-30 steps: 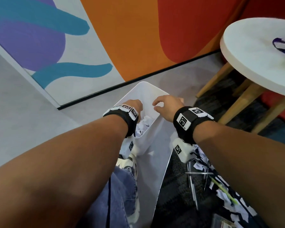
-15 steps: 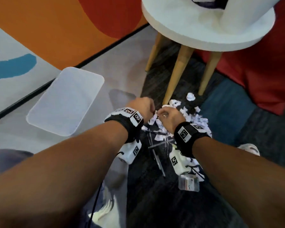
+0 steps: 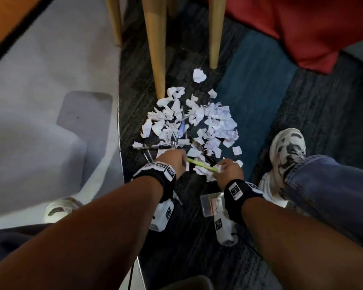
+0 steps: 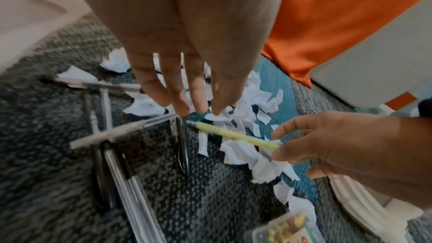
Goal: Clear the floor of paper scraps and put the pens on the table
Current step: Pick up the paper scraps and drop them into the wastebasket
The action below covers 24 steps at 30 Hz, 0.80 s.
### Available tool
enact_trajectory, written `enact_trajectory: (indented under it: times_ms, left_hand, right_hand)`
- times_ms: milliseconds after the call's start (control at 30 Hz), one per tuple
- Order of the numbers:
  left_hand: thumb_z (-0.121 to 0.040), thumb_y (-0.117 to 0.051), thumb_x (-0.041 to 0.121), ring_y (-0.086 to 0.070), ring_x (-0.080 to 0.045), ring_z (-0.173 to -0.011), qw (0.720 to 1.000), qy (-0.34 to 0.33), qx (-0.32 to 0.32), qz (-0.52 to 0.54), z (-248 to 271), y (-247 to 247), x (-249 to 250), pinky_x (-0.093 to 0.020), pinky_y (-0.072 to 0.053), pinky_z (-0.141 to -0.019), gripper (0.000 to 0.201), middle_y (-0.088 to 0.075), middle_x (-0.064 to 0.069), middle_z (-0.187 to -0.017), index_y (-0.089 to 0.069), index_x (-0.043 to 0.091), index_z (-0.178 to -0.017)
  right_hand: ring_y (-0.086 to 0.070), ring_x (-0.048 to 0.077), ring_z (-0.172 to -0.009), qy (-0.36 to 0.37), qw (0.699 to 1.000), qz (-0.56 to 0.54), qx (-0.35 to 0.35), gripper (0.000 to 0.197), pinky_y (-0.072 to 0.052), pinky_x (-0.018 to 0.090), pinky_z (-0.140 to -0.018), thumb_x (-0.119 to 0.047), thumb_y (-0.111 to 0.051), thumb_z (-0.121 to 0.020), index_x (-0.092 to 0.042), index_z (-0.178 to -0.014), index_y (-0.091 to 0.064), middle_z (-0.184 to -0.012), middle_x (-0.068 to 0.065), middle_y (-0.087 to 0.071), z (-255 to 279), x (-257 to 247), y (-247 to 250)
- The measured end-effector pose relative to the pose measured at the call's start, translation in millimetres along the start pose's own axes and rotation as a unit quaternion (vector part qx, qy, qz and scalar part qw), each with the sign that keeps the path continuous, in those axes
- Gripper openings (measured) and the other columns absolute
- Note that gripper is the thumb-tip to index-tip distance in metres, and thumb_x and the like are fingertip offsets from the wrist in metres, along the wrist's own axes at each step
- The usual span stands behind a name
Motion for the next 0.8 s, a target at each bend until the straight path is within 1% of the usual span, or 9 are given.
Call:
enact_trajectory:
  times_ms: [100, 200, 300, 367, 433, 533, 600, 700, 800]
  left_hand:
    - [-0.088, -0.063, 0.018, -0.054, -0.027, -0.091, 1.000, -0.011, 0.017, -0.024, -15, -14, 7, -0.038, -0.051, -0.078, 0.033, -0.046, -0.006, -0.113, -0.046, 0.026, -0.115]
    - [-0.086, -0.063, 0.012, -0.043, -0.031, -0.115, 0.998, -0.041, 0.033, -0.046, -26, -24, 16, -0.041, -0.046, -0.090, 0.054, -0.035, -0.007, -0.130, -0.037, 0.030, -0.130]
    - [-0.084, -0.058, 0.001, -0.029, -0.037, -0.133, 0.991, -0.079, 0.033, -0.101, -33, -32, 27, -0.048, -0.041, -0.103, 0.078, -0.023, -0.004, -0.151, -0.026, 0.037, -0.145]
    - [-0.082, -0.055, -0.003, -0.028, -0.038, -0.133, 0.985, -0.092, 0.021, -0.145, -36, -37, 32, -0.048, -0.041, -0.104, 0.086, -0.017, -0.003, -0.156, -0.020, 0.038, -0.149]
    - [-0.083, -0.054, -0.004, -0.033, -0.035, -0.128, 0.981, -0.094, 0.011, -0.171, -37, -42, 32, -0.045, -0.042, -0.102, 0.083, -0.025, -0.006, -0.151, -0.023, 0.036, -0.149]
    - [-0.084, -0.052, -0.004, -0.039, -0.031, -0.116, 0.982, -0.084, 0.022, -0.170, -36, -44, 27, -0.042, -0.044, -0.095, 0.069, -0.042, -0.009, -0.129, -0.037, 0.030, -0.142]
    - [-0.084, -0.050, -0.005, -0.039, -0.030, -0.114, 0.983, -0.072, 0.028, -0.164, -36, -43, 24, -0.041, -0.045, -0.090, 0.062, -0.044, -0.010, -0.123, -0.042, 0.027, -0.136]
    - [-0.083, -0.047, -0.005, -0.039, -0.029, -0.113, 0.987, -0.053, 0.045, -0.143, -37, -40, 22, -0.038, -0.044, -0.083, 0.056, -0.043, -0.010, -0.122, -0.044, 0.023, -0.131]
    - [-0.080, -0.053, -0.004, -0.042, -0.027, -0.103, 0.986, -0.055, 0.095, -0.124, -33, -37, 24, -0.036, -0.044, -0.076, 0.050, -0.040, -0.009, -0.116, -0.041, 0.021, -0.122]
  right_hand:
    - [-0.049, 0.035, -0.114, -0.014, 1.000, -0.007, 0.008, 0.053, -0.044, 0.038, -0.093, -0.025, -0.077, -0.077, -0.020, -0.122, -0.049, -0.126, 0.013, -0.045, -4, 9, -8]
    - [-0.046, 0.035, -0.118, -0.012, 1.000, -0.013, -0.003, 0.067, -0.044, 0.043, -0.099, -0.035, -0.081, -0.074, -0.024, -0.130, -0.045, -0.131, 0.011, -0.043, -6, 7, -16]
    - [-0.045, 0.036, -0.119, 0.016, 0.999, 0.022, -0.033, 0.072, -0.042, 0.041, -0.098, -0.036, -0.083, -0.071, -0.026, -0.132, -0.047, -0.131, 0.011, -0.043, -6, 0, -24]
    - [-0.050, 0.034, -0.114, 0.038, 0.998, 0.010, -0.058, 0.071, -0.045, 0.038, -0.092, -0.029, -0.085, -0.070, -0.026, -0.131, -0.049, -0.128, 0.010, -0.044, -5, -3, -30]
    - [-0.053, 0.031, -0.110, 0.052, 0.996, 0.000, -0.072, 0.066, -0.045, 0.034, -0.087, -0.020, -0.084, -0.070, -0.025, -0.127, -0.051, -0.124, 0.011, -0.045, -3, -4, -33]
    - [-0.055, 0.030, -0.104, 0.050, 0.996, -0.025, -0.071, 0.059, -0.046, 0.032, -0.083, -0.014, -0.084, -0.070, -0.023, -0.121, -0.056, -0.119, 0.010, -0.047, -2, -1, -32]
    - [-0.058, 0.028, -0.099, 0.058, 0.995, -0.049, -0.063, 0.056, -0.046, 0.028, -0.078, -0.012, -0.084, -0.068, -0.021, -0.116, -0.058, -0.116, 0.011, -0.050, -2, 0, -31]
    - [-0.055, 0.021, -0.085, 0.072, 0.993, -0.088, -0.030, 0.046, -0.038, 0.023, -0.069, -0.015, -0.084, -0.067, -0.019, -0.106, -0.060, -0.106, 0.008, -0.055, -2, 4, -26]
    - [-0.057, 0.023, -0.083, 0.058, 0.989, -0.133, -0.001, 0.031, -0.045, 0.028, -0.071, -0.017, -0.078, -0.073, -0.023, -0.095, -0.057, -0.100, 0.007, -0.059, -2, 10, -24]
Point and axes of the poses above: each hand's wrist, its own z-axis away from the middle knuckle, its own y-axis out of the back of the hand, x = y × z, the point moved 6 cm from there along -z, towards the middle knuckle
